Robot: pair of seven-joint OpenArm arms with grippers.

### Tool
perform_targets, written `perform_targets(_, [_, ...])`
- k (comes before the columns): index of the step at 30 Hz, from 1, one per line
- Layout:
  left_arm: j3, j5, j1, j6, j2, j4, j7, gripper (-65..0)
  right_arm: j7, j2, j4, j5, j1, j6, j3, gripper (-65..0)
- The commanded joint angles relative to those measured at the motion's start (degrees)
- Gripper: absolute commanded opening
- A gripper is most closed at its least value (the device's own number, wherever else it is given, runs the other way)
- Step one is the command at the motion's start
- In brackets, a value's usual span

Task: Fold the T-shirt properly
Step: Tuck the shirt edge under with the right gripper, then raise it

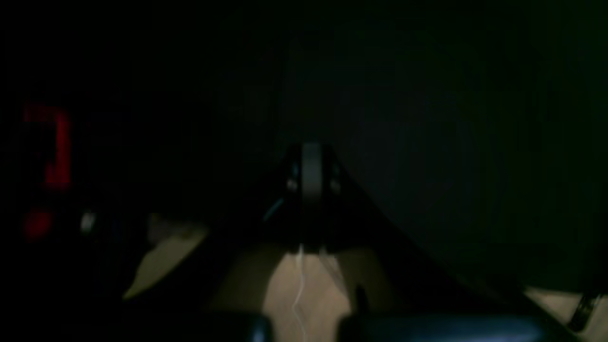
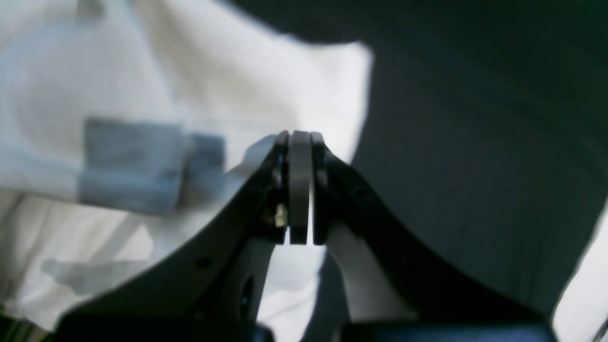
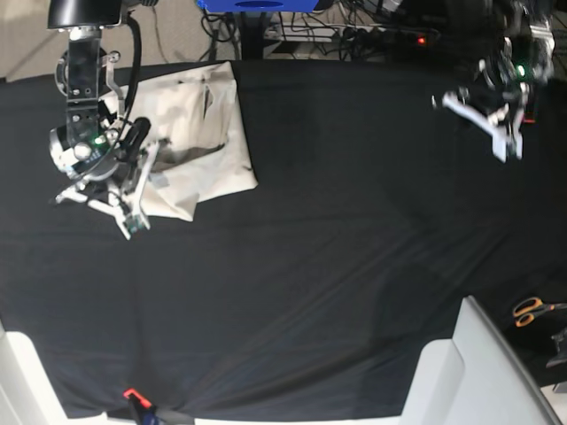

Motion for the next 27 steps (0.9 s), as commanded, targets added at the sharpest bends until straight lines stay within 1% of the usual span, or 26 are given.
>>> perform_targets(1, [-1.28, 0.96, 0.32, -0.35, -0.34, 0.79, -1.87, -65.0, 0.97, 0.14, 0.37, 0.02, 1.35, -0.2, 0.1, -65.0])
perform_targets(3, [-1.99, 2.02, 1.38, -0.35, 0.8, 0.79, -1.87, -65.0, 1.05, 0.06, -0.51, 0.02, 1.44, -0.2, -0.7, -65.0])
perform_targets(4, [-1.99, 2.1, 1.55, -0.35, 1.06, 0.79, -1.96, -65.0, 1.32, 0.06, -0.51, 0.02, 1.44, -0.2, -2.28, -65.0])
perform_targets(8, [-1.28, 2.02, 1.38, -0.35, 1.33, 0.79, -1.96, -65.0, 2.2, 0.06, -0.59, 0.02, 1.35, -0.2, -7.2, -65.0])
perform_targets(13, [-1.81, 2.02, 1.2, -0.35, 2.47, 0.88, -1.96, -65.0, 2.11, -2.23, -0.42, -0.07, 0.03, -0.29, -9.57, -65.0])
perform_targets(15, [-1.55, 2.02, 1.2, -0.35, 2.47, 0.88, -1.96, -65.0, 2.2, -2.4, -0.33, -0.07, -0.58, -0.29, -9.93, -65.0])
perform_targets(18, [-1.37, 2.02, 1.2, -0.35, 2.47, 0.61, -1.96, -65.0, 2.28, -2.23, -0.24, -0.07, -0.93, -0.29, -13.88, -65.0])
perform_targets(24, [-1.2, 2.02, 0.24, -0.35, 3.0, -0.62, -1.96, -65.0, 2.2, -2.05, 5.03, -0.07, -2.52, -0.29, -21.71, -65.0])
perform_targets(27, [-1.28, 2.02, 0.06, -0.35, 3.61, -1.06, -1.96, -65.0, 2.11, -2.23, 4.86, -0.07, -2.25, -0.38, -22.94, -65.0])
